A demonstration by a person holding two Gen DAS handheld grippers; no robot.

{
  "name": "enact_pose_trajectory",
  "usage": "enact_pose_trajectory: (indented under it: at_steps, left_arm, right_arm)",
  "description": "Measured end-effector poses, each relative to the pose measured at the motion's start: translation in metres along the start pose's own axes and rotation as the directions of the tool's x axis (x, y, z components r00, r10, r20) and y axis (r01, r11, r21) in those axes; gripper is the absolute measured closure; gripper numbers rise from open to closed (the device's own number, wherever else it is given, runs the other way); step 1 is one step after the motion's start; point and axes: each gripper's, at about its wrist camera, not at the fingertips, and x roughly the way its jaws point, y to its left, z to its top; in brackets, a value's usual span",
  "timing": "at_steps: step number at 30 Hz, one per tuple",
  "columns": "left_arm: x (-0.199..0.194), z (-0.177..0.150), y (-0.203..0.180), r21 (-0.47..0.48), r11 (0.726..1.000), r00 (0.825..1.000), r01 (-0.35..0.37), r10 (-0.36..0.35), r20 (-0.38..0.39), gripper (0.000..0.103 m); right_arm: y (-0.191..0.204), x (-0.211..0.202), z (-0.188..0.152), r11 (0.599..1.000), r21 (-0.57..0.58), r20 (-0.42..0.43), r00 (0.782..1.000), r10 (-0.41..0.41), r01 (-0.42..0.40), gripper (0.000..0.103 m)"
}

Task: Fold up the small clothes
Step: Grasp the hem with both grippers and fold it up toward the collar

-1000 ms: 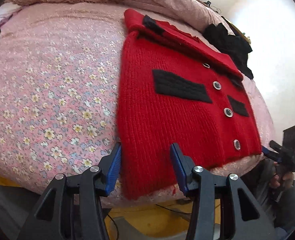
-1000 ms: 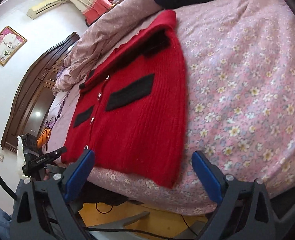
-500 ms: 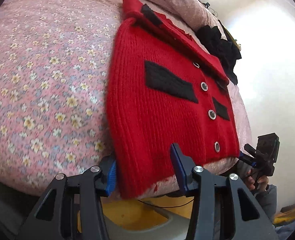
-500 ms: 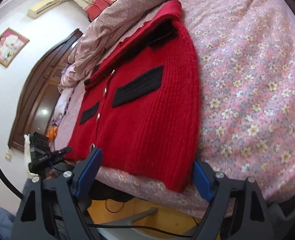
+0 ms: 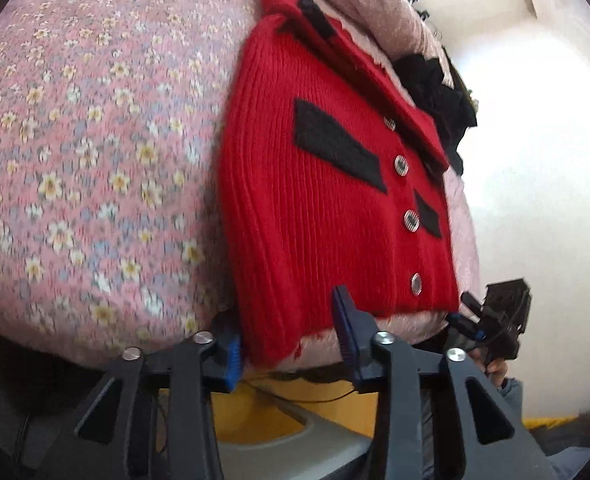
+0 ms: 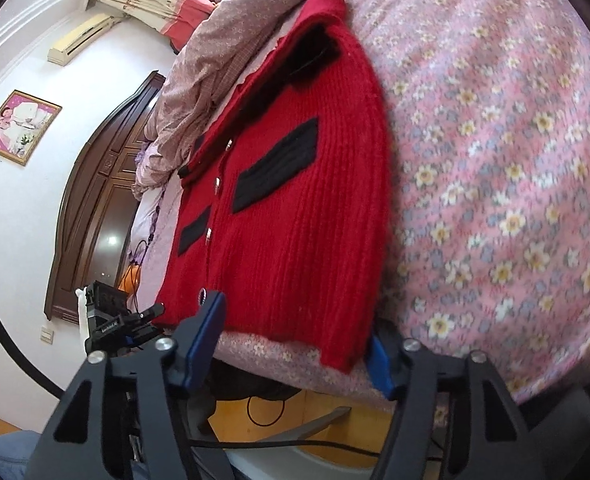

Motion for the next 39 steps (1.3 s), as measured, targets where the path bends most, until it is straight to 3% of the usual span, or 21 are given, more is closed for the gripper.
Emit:
enact_pose_trajectory:
  at_steps: [4,7,14,22,31,39]
  left_arm:
    - [0.002,0.001,-0.003,0.017,0.999,0.999,-0.047,0.047,0.008,0.098]
    - [-0.001,0.0,-0.006,0.024,0.999,0.998,-0.049,0.048,0.028,0.101]
    - [-0.024,-0.002,-0.022,0.031,1.0,0.991,0.0,-0.005,0.137,0.102]
    - [-0.047,0.025,-0.034,-0.008,0.997,0.973,0.08,-0.077,0.218,0.102]
    - [-0.068,0.09,-0.081,0.048,0.991,0.945,0.125,-0.134,0.299,0.102]
    - [-0.072,0.179,-0.116,0.089,0.982,0.911,0.169,-0.19,0.366,0.102]
  right_arm:
    - [0.0,0.001,-0.001,1.0,0.001,0.004,1.0,-0.026,0.026,0.058]
    - [-0.004,0.0,0.0,0.998,0.028,0.005,0.999,-0.048,0.048,0.094]
    - [-0.001,-0.024,0.002,0.999,0.03,0.099,0.995,-0.018,0.015,0.095]
    - [0.012,-0.05,0.024,0.996,0.053,0.198,0.978,0.066,-0.078,0.095]
    - [0.061,-0.054,0.08,0.995,-0.03,0.237,0.967,0.097,-0.092,0.095]
    - [0.094,-0.053,0.167,0.99,-0.092,0.284,0.951,0.125,-0.102,0.095]
